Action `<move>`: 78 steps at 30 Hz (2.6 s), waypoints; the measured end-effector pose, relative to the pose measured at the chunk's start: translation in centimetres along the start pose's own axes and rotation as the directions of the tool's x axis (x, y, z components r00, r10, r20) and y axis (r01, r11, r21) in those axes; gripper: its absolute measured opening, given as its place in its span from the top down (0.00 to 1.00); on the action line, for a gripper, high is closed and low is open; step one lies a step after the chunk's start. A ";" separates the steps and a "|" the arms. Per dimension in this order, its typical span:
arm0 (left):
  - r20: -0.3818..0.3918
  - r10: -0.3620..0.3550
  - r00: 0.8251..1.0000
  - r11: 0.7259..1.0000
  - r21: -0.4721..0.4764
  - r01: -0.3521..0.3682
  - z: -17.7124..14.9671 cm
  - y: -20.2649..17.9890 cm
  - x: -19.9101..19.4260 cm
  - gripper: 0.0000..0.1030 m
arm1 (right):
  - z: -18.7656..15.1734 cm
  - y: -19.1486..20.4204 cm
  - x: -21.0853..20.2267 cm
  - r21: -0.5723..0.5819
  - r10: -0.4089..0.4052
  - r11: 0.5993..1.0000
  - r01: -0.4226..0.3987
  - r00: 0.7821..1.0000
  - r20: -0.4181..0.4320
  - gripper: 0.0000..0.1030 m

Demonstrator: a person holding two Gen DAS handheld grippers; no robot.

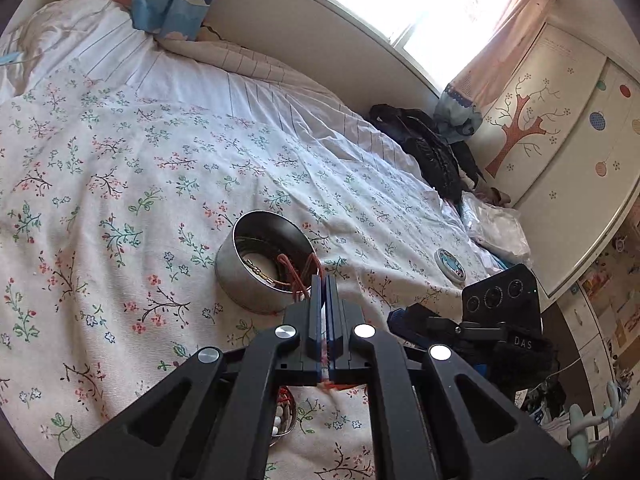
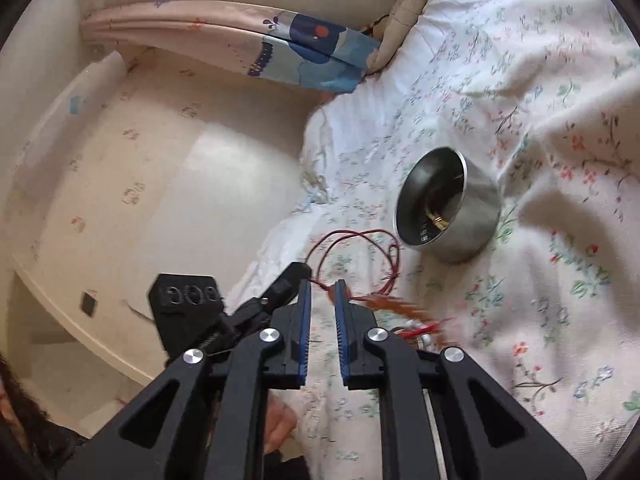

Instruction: Organize jewelry

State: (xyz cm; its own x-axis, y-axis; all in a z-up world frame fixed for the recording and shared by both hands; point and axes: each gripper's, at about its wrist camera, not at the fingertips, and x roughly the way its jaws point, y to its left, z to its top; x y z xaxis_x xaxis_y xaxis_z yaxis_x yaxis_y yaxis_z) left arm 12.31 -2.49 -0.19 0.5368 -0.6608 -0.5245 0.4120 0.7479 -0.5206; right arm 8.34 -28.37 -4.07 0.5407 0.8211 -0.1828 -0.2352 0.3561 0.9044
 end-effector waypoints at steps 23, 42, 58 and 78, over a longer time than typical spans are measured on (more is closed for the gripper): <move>0.004 0.017 1.000 1.000 -0.009 -0.017 0.0 1.1 -0.1 0.98 | -2.5 -1.4 11.1 -0.574 -0.760 0.592 0.566 0.630 -0.163 0.66; 0.011 0.025 1.000 1.000 -0.011 -0.025 0.0 0.9 -0.3 0.98 | -1.0 0.9 0.1 -0.185 -0.179 0.967 0.173 0.984 -0.016 0.88; 0.035 -0.034 0.999 0.999 -0.024 0.035 1.2 0.1 0.3 0.98 | 1.7 2.2 -0.4 -0.104 -0.013 0.994 0.025 0.993 0.116 0.88; 0.007 0.029 1.000 0.999 0.024 -0.029 3.5 -1.3 5.7 0.98 | 6.4 -1.1 2.8 -0.036 -0.035 0.999 0.041 0.987 0.155 0.88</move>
State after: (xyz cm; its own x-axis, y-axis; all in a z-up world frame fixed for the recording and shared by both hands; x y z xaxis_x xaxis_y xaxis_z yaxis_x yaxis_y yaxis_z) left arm 17.36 -7.01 -0.13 0.5535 -0.6387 -0.5345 0.4139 0.7678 -0.4890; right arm 15.32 -29.31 -3.13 0.6672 0.7292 -0.1520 -0.2419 0.4052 0.8816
